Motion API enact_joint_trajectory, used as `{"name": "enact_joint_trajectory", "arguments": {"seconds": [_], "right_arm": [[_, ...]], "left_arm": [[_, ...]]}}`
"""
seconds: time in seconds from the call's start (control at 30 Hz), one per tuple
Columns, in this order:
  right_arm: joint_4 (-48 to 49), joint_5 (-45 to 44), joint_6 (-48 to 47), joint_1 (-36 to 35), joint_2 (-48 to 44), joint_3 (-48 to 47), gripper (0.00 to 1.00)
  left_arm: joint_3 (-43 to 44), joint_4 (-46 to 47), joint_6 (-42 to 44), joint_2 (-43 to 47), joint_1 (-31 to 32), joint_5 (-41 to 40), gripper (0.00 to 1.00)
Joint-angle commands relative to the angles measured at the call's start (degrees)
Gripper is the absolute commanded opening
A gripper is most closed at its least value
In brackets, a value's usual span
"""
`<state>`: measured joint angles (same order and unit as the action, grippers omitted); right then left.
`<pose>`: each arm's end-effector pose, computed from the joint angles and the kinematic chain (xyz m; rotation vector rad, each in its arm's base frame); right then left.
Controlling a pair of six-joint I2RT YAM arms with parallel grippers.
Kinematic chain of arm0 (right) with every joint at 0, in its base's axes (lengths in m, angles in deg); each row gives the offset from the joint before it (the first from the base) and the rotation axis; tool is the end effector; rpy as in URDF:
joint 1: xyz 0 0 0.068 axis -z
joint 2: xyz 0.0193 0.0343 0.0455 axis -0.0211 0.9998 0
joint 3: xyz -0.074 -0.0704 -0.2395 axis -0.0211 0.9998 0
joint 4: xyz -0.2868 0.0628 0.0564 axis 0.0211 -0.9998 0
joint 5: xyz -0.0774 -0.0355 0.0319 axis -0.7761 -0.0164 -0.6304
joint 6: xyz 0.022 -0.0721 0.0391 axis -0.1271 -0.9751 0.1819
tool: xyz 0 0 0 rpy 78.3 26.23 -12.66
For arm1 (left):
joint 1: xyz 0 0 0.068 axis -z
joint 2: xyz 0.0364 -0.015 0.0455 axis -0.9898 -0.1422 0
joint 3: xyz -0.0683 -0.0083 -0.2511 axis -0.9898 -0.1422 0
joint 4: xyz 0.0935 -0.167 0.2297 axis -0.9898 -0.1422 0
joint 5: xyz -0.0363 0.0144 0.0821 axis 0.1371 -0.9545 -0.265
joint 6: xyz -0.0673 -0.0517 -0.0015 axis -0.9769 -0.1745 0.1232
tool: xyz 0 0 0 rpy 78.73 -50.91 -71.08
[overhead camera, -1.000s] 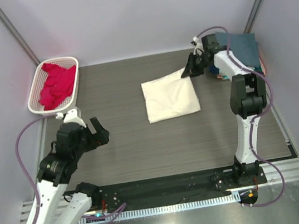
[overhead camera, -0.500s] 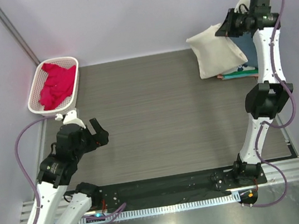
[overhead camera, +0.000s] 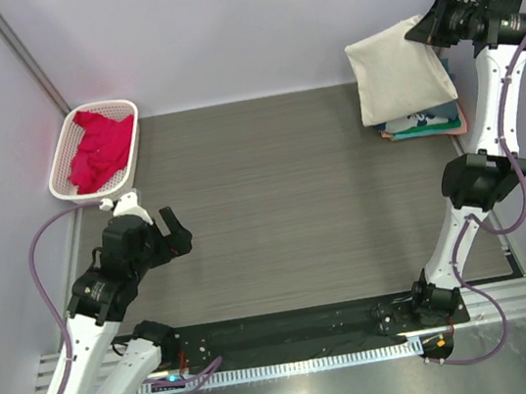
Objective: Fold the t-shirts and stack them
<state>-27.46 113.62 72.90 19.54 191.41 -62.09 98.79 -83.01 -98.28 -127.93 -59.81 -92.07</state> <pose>0.4737 -0.1094 0.4563 0.0290 1.9877 0.5282 0.1972 -0.0665 0.2928 -0.2719 2.2189 -0.3301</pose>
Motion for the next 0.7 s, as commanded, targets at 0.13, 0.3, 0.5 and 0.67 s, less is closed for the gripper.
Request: {"name": "enact_joint_trajectory", "arguments": {"seconds": [0.13,0.3,0.5,0.67], "right_arm": [[6.35,3.79,2.99,2.50,0.11,-3.44,0.01],[7.67,4.23,4.13,3.82,4.32,-7.47,0.01],[11.88,6.69,6.94,6.10,6.44,-7.75,0.01],[15.58,8.71,8.53,7.86,8.11,-8.02,0.01]], "left_arm": [[0.32,1.75,-0.48,-0.94,-0.31,0.53,0.91],[0.32,1.75,-0.66,-1.38,-0.31,0.80,0.91],[0.23,1.67,-0.66,-1.90,-0.31,0.80,0.91],[0.23,1.75,-0.75,-2.69,-0.31,1.23,0.91]]}}
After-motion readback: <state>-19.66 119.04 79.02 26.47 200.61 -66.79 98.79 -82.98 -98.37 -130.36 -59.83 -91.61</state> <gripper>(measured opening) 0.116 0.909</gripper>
